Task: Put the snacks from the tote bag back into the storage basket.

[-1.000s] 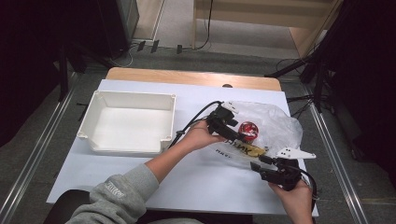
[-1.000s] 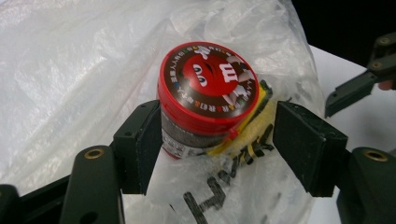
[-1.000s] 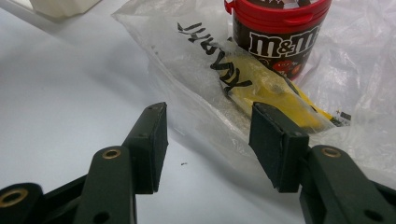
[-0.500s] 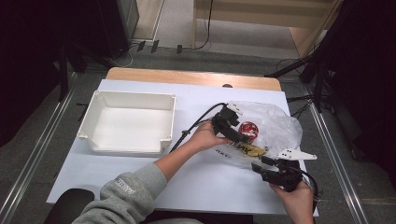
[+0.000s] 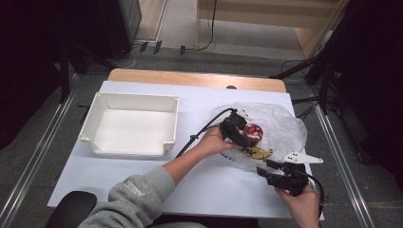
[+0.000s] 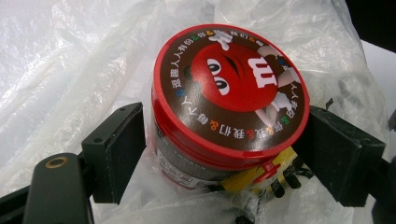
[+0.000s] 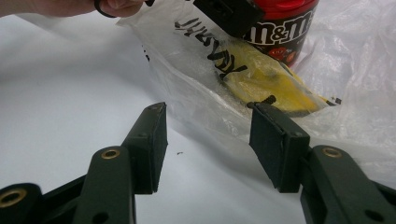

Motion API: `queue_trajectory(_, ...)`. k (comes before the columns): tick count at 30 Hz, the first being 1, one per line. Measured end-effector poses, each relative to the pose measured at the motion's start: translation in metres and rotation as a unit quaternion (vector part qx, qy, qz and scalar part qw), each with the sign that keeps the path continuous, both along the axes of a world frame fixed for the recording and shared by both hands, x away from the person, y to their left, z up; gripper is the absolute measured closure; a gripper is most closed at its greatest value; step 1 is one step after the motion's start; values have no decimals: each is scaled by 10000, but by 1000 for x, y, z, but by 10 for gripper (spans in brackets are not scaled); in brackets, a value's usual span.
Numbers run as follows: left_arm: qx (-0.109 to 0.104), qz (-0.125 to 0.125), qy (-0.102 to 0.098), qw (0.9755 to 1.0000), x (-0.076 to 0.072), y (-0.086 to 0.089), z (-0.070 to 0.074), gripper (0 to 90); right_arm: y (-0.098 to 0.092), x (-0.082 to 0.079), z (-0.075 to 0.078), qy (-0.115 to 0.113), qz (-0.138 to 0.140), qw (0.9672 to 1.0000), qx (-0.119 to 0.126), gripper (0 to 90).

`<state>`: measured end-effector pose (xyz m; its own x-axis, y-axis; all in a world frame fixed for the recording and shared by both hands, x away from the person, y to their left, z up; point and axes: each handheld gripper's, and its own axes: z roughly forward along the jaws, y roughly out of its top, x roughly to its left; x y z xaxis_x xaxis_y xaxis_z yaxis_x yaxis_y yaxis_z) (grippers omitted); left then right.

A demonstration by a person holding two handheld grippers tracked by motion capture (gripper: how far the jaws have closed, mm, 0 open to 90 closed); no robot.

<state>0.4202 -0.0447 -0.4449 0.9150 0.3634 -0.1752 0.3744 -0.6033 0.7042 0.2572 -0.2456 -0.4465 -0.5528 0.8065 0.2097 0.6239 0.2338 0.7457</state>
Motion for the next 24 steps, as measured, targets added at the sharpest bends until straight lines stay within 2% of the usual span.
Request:
queue_trajectory(7, 62, 67, -94, 9999, -2, -8, -2, 187, 0, -1, -1, 17, -12, 10000, -38, 475)
queue_trajectory(10, 74, 86, -76, 9999, -1, -13, -5, 180, 0, -2, -1, 22, -17, 10000, -42, 475)
queue_trajectory(18, 182, 135, -214, 9995, -1, -23, -10, 173, -1, -3, -2, 31, -32, 10000, -58, 475)
queue_trajectory(24, 257, 119, -316, 9991, -1, -23, -10, 217, -2, -4, -2, 42, -56, 10000, -64, 475)
